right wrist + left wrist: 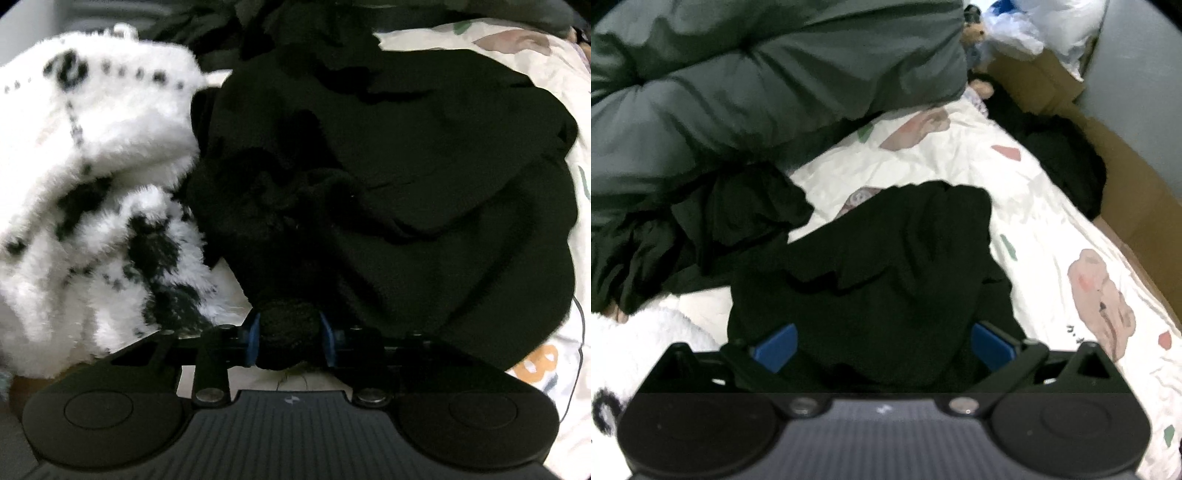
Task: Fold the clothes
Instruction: 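Pull the black shorts out of the pile with the right gripper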
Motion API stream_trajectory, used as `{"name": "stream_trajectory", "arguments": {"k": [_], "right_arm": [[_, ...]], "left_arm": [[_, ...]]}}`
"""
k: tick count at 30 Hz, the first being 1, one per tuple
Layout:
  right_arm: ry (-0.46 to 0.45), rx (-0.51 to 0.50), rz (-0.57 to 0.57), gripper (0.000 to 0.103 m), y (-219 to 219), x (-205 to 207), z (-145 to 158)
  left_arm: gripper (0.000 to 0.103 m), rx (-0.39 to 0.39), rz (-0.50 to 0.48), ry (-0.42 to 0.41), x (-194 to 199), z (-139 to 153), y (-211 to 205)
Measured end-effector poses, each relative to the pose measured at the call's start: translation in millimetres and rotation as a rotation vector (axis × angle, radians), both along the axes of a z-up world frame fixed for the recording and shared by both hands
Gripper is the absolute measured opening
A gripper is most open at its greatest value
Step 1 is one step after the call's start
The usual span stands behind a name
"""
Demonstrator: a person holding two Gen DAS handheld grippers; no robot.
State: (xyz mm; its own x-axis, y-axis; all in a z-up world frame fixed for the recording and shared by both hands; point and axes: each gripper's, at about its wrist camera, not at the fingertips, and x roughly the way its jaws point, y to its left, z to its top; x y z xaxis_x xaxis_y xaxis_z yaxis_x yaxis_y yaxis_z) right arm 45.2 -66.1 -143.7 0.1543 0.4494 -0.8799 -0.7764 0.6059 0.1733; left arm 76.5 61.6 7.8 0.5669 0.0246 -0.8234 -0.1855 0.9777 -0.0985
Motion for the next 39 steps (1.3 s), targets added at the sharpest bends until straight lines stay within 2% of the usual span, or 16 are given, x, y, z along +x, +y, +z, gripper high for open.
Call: {"name": "stream_trajectory", "arguments": {"k": [4, 9, 13, 15, 17, 22, 27, 39], "right_arm": [[0.012, 0.086, -0.069, 0.033, -24.0, 4.9, 19.5], [-0.016, 0.155, -0.170, 0.028, -50.0, 14.1, 48.6], [-0.050, 0.168, -0.224, 0.026, -70.2, 24.9, 66.9], [-0.063, 0.172, -0.245, 0.025, -78.0, 30.5, 73.8], [-0.084, 0.176, -0.261, 0.025, -86.0, 31.7, 80.9], [-0.149, 0.190, -0.280, 0.023, -106.2, 26.7, 94.7], [-0.188, 0.206, -0.342, 0.022, -137.8, 27.0, 110.9], [-0.237, 0.221, -0.525, 0.022, -253.4, 29.8, 140.6]], "left_arm": [[0.103, 0.006, -0.004, -0.010, 0.7, 3.0, -4.0], [0.103, 0.011, -0.045, 0.008, 0.4, -1.5, -10.4], [0.103, 0.003, -0.080, 0.020, -1.7, -1.5, -19.3], [0.103, -0.049, -0.085, 0.017, -2.7, 2.1, -23.0], [0.103, -0.066, -0.101, 0.011, -2.9, 6.6, -30.5], [0.103, -0.048, -0.198, -0.028, -4.2, 20.3, -60.4], [0.103, -0.048, -0.239, -0.024, -6.3, 20.8, -74.4], [0.103, -0.030, -0.352, -0.010, -15.1, 16.7, -103.2]]}}
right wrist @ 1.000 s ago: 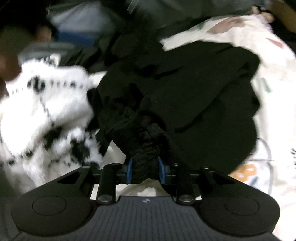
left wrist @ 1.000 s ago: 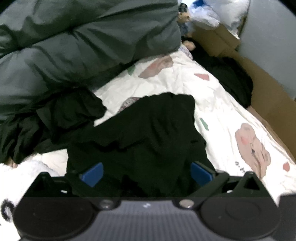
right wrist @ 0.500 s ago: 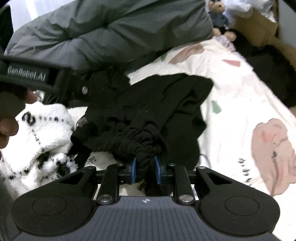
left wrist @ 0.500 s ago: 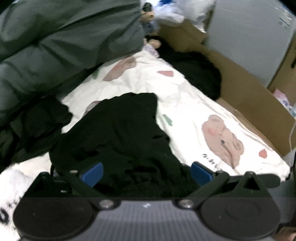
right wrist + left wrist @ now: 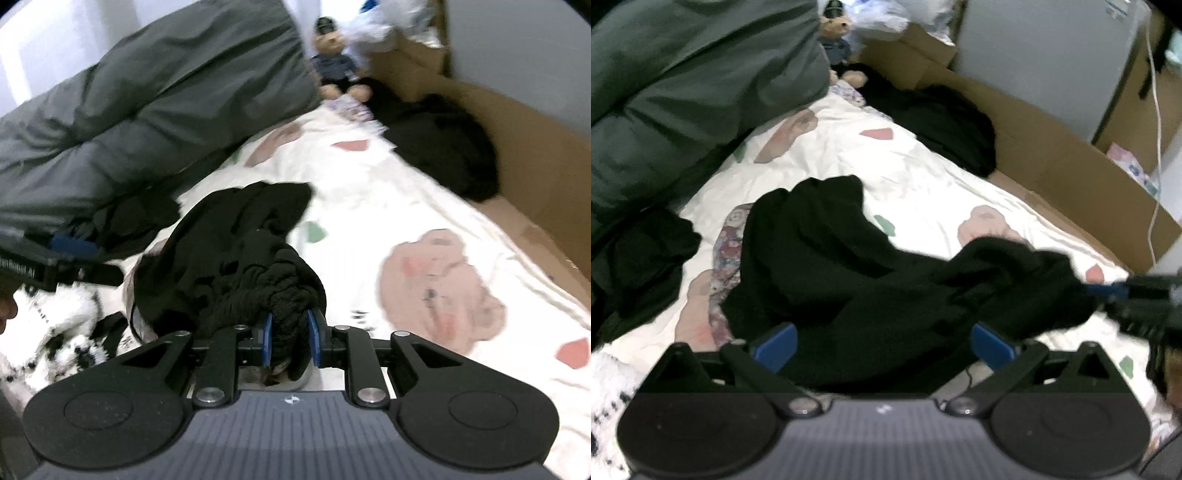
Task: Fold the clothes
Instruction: 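Pull the black shorts out of the pile with the right gripper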
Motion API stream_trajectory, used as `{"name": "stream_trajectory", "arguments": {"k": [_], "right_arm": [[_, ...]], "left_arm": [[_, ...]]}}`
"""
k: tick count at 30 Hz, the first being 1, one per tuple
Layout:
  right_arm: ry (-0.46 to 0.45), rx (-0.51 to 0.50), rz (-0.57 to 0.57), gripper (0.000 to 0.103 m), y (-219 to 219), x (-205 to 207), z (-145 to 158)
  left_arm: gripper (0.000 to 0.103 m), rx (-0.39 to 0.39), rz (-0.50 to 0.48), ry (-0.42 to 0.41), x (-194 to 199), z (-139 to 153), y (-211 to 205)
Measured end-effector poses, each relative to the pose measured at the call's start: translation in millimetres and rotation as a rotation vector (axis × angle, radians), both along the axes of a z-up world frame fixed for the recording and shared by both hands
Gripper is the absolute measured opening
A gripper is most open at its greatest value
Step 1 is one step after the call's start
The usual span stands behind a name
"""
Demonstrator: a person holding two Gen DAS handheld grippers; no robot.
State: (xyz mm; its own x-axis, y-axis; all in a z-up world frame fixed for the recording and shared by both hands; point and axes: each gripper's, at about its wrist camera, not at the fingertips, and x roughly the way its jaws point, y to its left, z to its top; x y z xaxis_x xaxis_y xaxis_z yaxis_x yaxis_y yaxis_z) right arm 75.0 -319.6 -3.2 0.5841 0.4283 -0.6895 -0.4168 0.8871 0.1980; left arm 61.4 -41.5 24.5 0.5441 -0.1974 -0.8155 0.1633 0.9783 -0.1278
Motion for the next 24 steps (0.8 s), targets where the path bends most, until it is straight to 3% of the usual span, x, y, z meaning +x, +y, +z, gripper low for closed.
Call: {"name": "stream_trajectory", "arguments": {"k": [9, 16, 18, 20, 22, 24], "right_arm": [[0.012, -0.028, -0.104, 0.022, -69.3, 0.3, -5.0], [0.032, -0.024, -0.187, 0.021, -107.2, -2.3, -16.0], [0.046, -0.026, -0.217, 0.013, -119.1, -2.3, -21.4], [0.060, -0.031, -0.251, 0.013, -131.7, -0.4, -27.6], [0.064, -0.044, -0.278, 0.003, -140.6, 1.0, -31.5], [0.071, -0.043, -0.297, 0.003, -149.6, 1.8, -34.5]], "left_arm": [[0.103, 0.069, -0.222, 0.027, -17.1, -19.6, -43.8], [0.103, 0.111, -0.265, 0.034, -17.5, -34.5, -49.6], [0.103, 0.119, -0.264, 0.031, -17.8, -39.7, -49.1], [0.103, 0.124, -0.269, 0.034, -18.0, -42.4, -50.5], [0.103, 0.150, -0.297, 0.045, -18.6, -49.9, -54.0], [0.103, 0.199, -0.342, 0.044, -19.5, -55.6, -61.9]]}}
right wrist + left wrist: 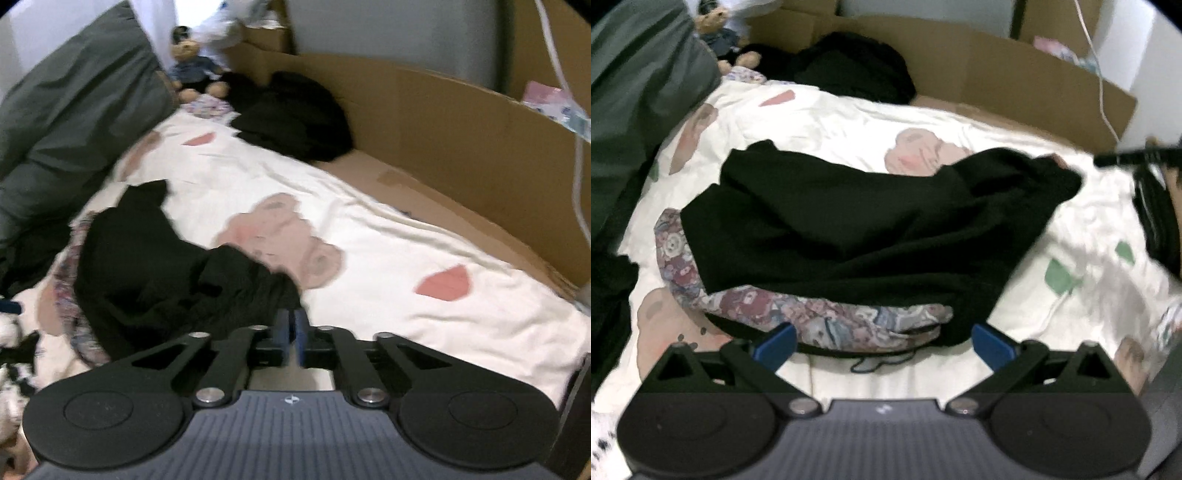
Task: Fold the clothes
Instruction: 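Pull the black shorts out of the pile with the right gripper, then grasp the patterned lining edge with the left gripper while the right gripper holds the shorts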
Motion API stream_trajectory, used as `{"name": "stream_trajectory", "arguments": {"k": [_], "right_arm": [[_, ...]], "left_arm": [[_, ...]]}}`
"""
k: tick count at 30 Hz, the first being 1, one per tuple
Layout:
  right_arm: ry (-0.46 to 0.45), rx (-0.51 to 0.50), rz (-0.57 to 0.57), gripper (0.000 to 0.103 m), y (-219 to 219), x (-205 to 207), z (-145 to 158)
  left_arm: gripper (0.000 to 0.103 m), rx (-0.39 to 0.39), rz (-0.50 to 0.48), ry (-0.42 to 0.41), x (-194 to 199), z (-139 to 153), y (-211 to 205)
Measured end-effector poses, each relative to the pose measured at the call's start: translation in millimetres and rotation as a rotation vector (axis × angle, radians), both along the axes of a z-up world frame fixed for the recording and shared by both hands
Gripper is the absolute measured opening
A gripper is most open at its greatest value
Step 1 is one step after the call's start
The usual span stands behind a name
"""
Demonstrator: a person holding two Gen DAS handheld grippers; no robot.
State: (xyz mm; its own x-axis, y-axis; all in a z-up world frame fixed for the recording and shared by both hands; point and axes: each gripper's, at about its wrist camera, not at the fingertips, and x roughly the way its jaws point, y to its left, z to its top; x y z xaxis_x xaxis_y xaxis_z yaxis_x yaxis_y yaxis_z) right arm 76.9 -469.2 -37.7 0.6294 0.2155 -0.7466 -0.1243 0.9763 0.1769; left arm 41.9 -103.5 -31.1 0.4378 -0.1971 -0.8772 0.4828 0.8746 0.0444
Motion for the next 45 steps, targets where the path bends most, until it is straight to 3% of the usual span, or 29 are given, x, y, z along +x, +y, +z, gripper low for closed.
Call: {"name": "stream_trajectory", "arguments": {"k": [4, 12, 16, 19, 22, 27, 31, 35, 37, 40, 45], "right_arm": [[0.014, 0.002, -0.023, 0.003, -12.2, -0.6, -5.3], [0.030, 0.050, -0.027, 0.006, -14.0, -18.0, -7.0], [0.033, 0.064, -0.029, 0.007, -15.4, -27.2, -2.6], [0.031, 0.071, -0.031, 0.009, -18.0, -34.9, 0.9], [0.027, 0.078, -0.037, 0.011, -20.5, -45.0, 4.1], [0.017, 0.087, -0.048, 0.015, -24.0, -56.5, 7.5], [0.015, 0.087, -0.059, 0.015, -24.4, -61.3, 8.3], [0.018, 0.082, -0.061, 0.015, -21.4, -64.2, 9.8], [0.019, 0.077, -0.060, 0.015, -19.4, -64.9, 10.4], [0.022, 0.070, -0.058, 0.016, -16.4, -66.4, 10.8], [0.044, 0.055, -0.054, 0.017, -8.9, -68.6, 5.4]], "left_arm": [[0.103, 0.063, -0.080, -0.018, -2.4, -2.0, -12.4], [0.099, 0.023, -0.156, -0.007, 11.8, 9.8, -33.4], [0.092, 0.055, -0.261, -0.022, 12.3, 7.7, -52.8], [0.092, 0.031, -0.327, 0.001, 11.8, 1.1, -59.7], [0.092, 0.036, -0.348, -0.001, 10.7, -4.5, -64.3], [0.087, -0.062, -0.313, 0.079, 17.8, -11.6, -58.5], [0.087, -0.066, -0.343, 0.070, 16.1, -12.5, -58.8], [0.083, 0.004, -0.403, 0.038, 12.4, -20.0, -63.3], [0.071, 0.017, -0.427, 0.042, 14.0, -26.5, -62.6], [0.063, 0.027, -0.437, 0.057, 20.2, -35.9, -59.9], [0.062, 0.048, -0.455, 0.076, 34.3, -49.2, -57.0]]}}
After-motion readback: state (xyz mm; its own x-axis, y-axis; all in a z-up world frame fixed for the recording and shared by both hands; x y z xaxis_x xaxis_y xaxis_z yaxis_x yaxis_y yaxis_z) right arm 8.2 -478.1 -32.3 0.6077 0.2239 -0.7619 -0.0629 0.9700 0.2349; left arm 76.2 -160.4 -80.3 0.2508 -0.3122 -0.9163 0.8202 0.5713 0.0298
